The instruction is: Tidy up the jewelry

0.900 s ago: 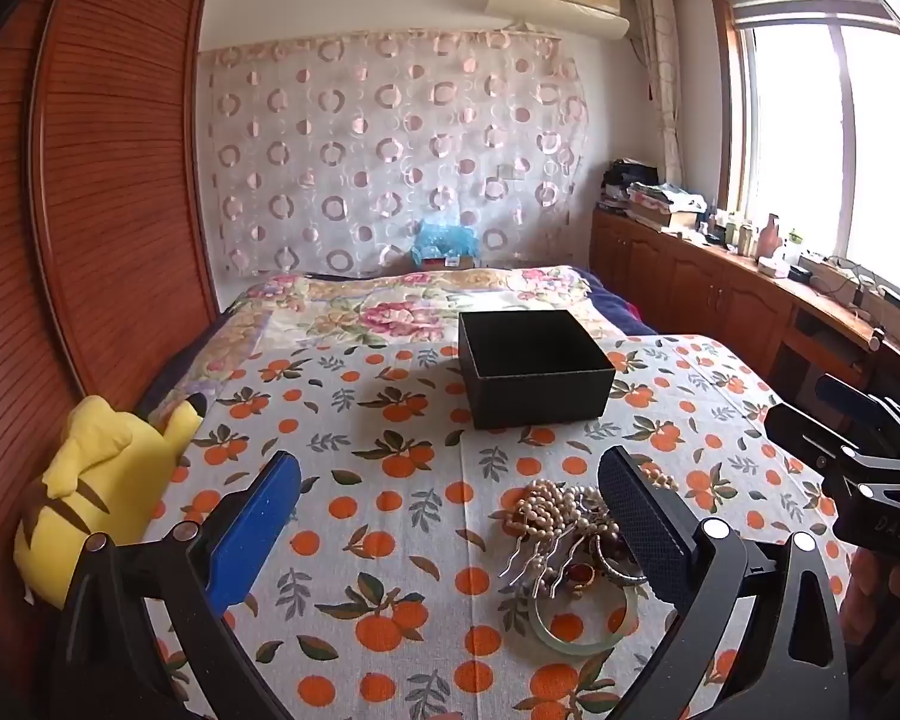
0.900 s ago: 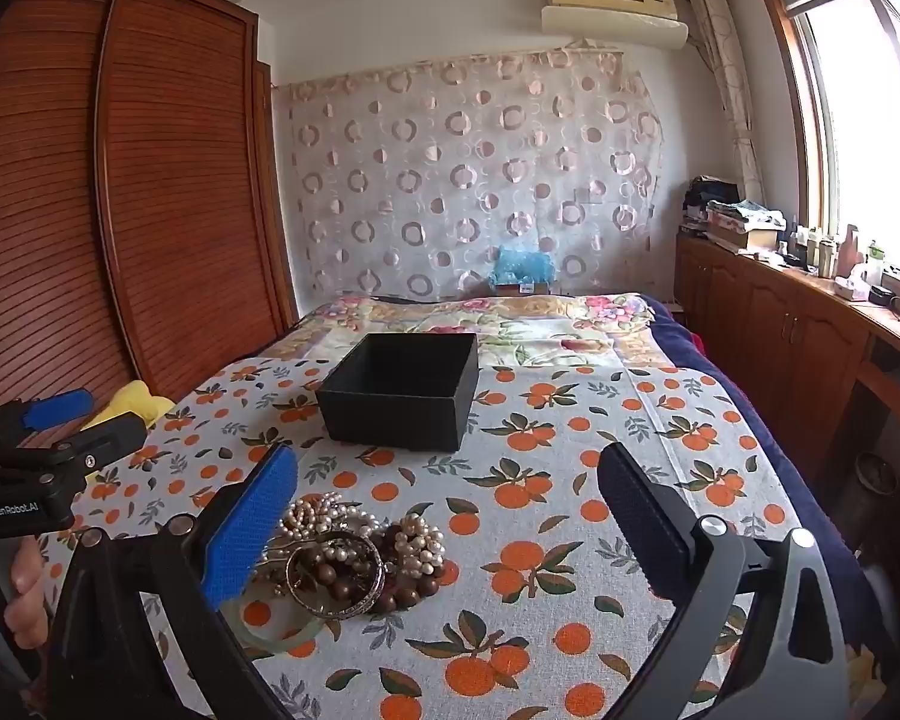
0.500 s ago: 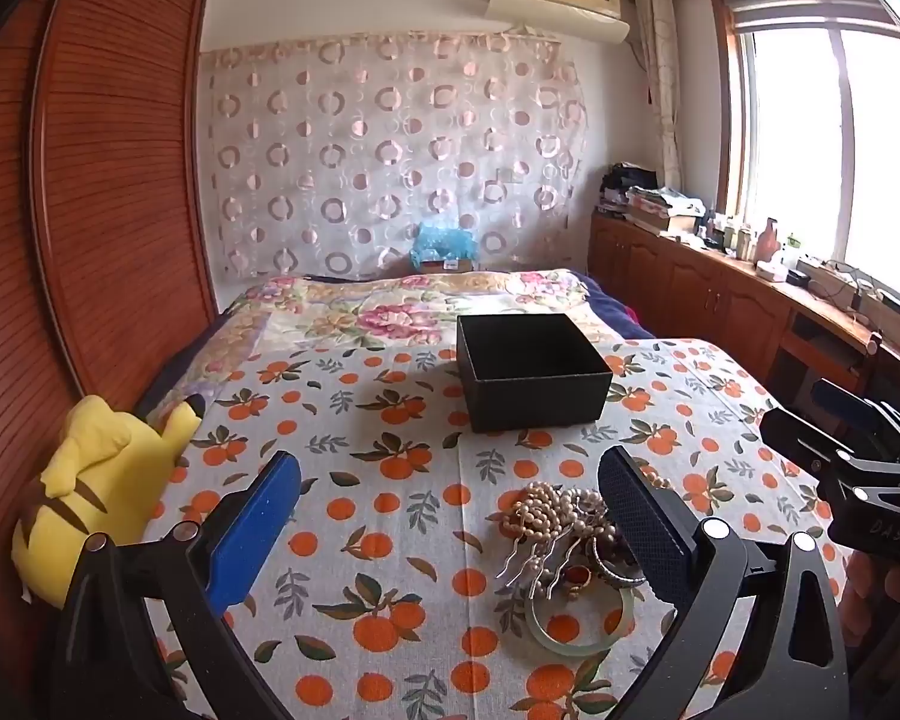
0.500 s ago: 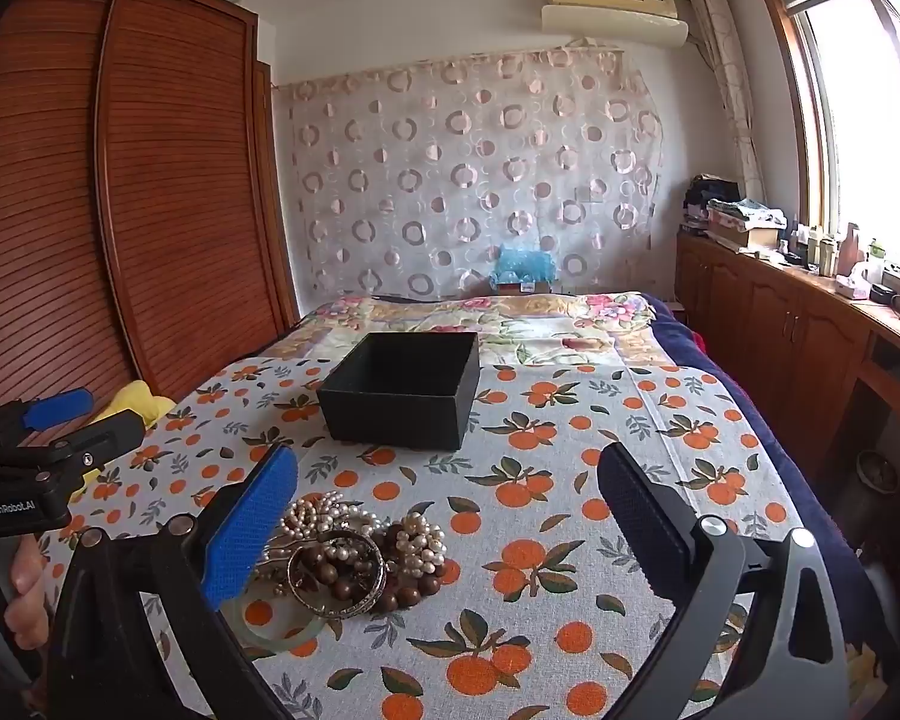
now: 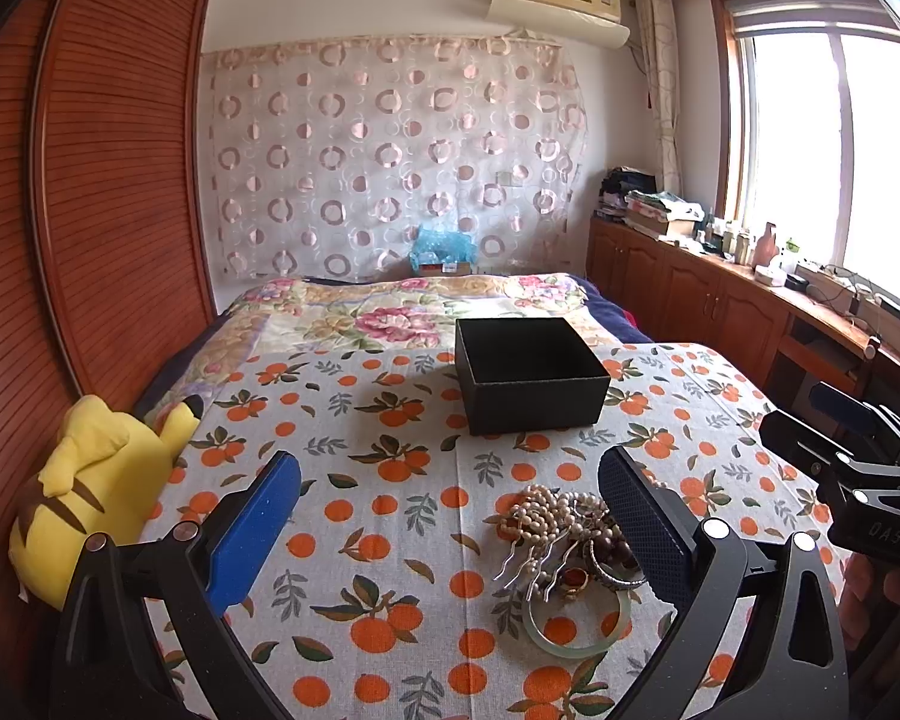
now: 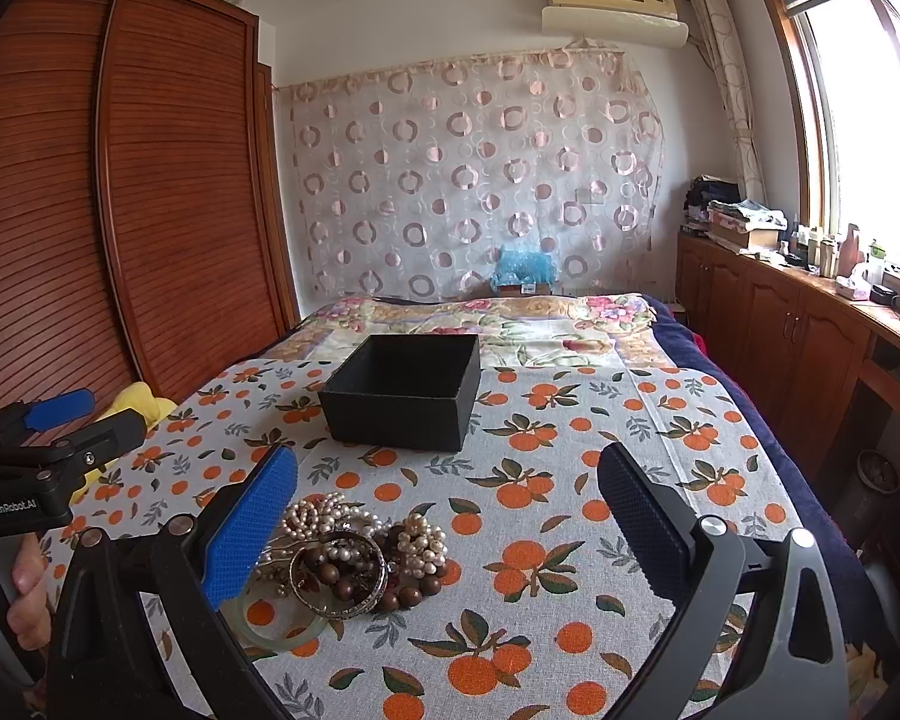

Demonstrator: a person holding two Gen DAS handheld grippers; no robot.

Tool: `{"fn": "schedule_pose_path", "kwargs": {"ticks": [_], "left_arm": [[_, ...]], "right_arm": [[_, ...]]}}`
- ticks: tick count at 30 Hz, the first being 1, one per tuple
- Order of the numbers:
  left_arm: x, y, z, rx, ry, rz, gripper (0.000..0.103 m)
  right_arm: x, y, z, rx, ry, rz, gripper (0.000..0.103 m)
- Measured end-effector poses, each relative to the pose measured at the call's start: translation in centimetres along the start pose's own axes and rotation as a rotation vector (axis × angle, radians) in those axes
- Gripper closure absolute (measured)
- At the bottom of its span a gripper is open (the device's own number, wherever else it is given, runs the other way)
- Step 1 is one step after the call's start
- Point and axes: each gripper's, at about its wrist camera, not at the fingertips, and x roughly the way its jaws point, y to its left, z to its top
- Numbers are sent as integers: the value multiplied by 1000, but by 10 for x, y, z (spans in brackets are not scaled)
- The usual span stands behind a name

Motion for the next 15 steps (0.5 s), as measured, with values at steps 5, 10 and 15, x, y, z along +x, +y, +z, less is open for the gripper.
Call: {"fn": "schedule_pose_path", "kwargs": {"ticks": [5,10,15], "left_arm": [[-2,0,1,2,0,-2,7],[-2,0,1,0,0,-2,7],[-3,0,1,-1,-4,-2,7]], "right_arm": [[0,0,0,1,0,0,3],[0,0,0,0,-1,0,3],[0,0,0,1,-1,0,3]]}}
